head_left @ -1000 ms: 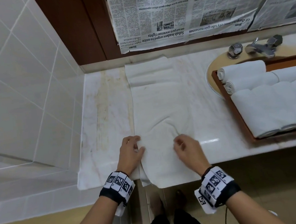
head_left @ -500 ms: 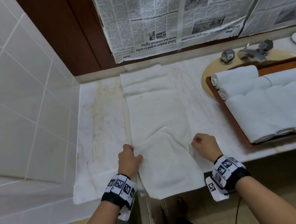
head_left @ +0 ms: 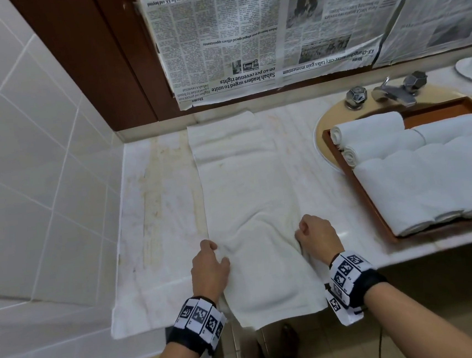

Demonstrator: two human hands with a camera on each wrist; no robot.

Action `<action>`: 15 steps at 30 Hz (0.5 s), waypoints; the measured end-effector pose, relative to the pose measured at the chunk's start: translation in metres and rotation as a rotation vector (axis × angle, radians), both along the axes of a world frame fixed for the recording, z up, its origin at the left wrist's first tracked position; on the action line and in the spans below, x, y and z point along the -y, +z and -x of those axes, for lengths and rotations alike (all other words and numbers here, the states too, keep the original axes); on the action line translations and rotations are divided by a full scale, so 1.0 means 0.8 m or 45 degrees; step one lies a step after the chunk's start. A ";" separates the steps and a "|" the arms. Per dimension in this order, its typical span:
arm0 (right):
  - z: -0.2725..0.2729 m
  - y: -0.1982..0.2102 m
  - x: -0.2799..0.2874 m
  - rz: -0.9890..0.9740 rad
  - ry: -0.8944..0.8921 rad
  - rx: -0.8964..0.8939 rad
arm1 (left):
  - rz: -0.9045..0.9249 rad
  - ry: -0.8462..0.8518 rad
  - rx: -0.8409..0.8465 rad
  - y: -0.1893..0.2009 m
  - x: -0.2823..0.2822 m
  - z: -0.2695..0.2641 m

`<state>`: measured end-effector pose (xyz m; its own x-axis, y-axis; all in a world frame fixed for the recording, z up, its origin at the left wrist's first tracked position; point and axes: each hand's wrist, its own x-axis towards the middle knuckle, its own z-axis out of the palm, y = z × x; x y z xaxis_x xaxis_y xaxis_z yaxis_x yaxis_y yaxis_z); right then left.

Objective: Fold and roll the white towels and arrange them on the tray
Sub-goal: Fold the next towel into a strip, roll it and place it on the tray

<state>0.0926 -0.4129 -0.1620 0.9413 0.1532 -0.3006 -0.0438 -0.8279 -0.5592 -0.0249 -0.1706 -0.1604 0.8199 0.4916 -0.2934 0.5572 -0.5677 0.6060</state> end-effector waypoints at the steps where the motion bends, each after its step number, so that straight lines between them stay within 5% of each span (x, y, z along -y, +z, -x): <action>1: -0.001 0.001 0.001 -0.042 -0.017 0.003 | 0.012 0.012 0.000 0.001 0.000 -0.001; 11: -0.010 -0.003 0.029 -0.005 -0.117 0.029 | 0.165 -0.070 -0.049 0.006 -0.013 0.003; 15: -0.008 0.000 -0.001 -0.042 0.146 0.435 | -0.062 -0.097 0.050 -0.004 -0.018 -0.010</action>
